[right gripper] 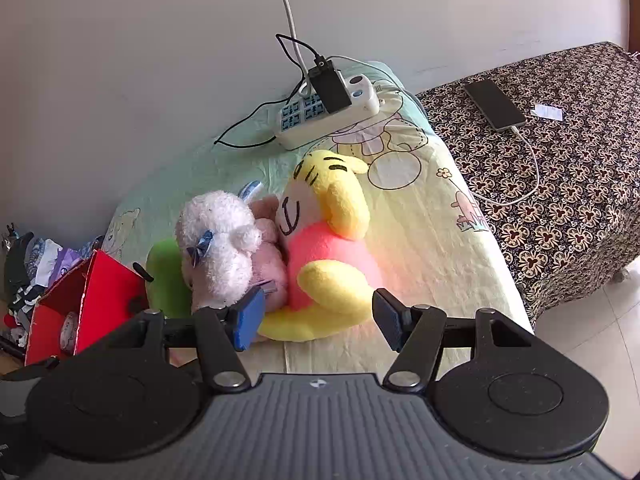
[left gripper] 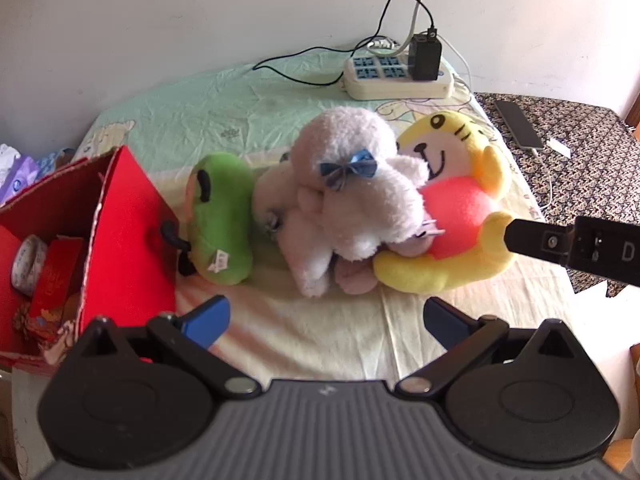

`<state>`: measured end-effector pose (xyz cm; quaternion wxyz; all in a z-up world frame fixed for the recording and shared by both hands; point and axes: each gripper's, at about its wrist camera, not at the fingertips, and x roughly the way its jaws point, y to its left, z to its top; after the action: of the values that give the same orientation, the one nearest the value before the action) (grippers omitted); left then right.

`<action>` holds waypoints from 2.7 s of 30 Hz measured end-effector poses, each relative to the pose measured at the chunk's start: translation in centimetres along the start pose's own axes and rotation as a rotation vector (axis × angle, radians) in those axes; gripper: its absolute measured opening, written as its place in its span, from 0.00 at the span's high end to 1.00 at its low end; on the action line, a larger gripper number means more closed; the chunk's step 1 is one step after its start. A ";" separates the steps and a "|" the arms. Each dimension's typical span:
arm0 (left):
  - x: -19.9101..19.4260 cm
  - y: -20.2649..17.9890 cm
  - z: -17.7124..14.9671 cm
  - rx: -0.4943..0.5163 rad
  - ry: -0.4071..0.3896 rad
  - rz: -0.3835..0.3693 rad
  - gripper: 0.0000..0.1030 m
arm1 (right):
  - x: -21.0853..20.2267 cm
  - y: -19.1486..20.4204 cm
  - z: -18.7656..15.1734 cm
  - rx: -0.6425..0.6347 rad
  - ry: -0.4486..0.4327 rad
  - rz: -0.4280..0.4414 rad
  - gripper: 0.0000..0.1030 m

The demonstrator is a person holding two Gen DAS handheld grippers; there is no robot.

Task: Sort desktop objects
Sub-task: 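Move the right gripper toward the yellow tiger plush in the pile, then close the right gripper on the yellow tiger plush's head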

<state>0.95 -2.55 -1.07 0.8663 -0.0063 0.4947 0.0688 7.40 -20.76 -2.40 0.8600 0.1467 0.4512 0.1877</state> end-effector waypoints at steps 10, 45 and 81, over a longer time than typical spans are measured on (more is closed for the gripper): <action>1.8 -0.7 0.0 -0.009 0.021 0.004 0.00 | -0.6 -0.3 -0.5 -0.047 0.020 0.024 0.38; 2.7 -3.3 1.8 0.034 0.018 -0.078 0.01 | -0.6 -2.1 1.6 -0.124 -0.026 0.107 0.41; 4.6 -5.8 5.4 0.063 -0.071 -0.387 0.09 | 9.0 -7.0 5.1 0.091 0.044 0.269 0.63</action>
<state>8.63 -7.35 -2.55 0.8801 -0.0716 0.4551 -0.1147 17.72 -23.30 -9.03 0.8095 0.2406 0.4543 0.2837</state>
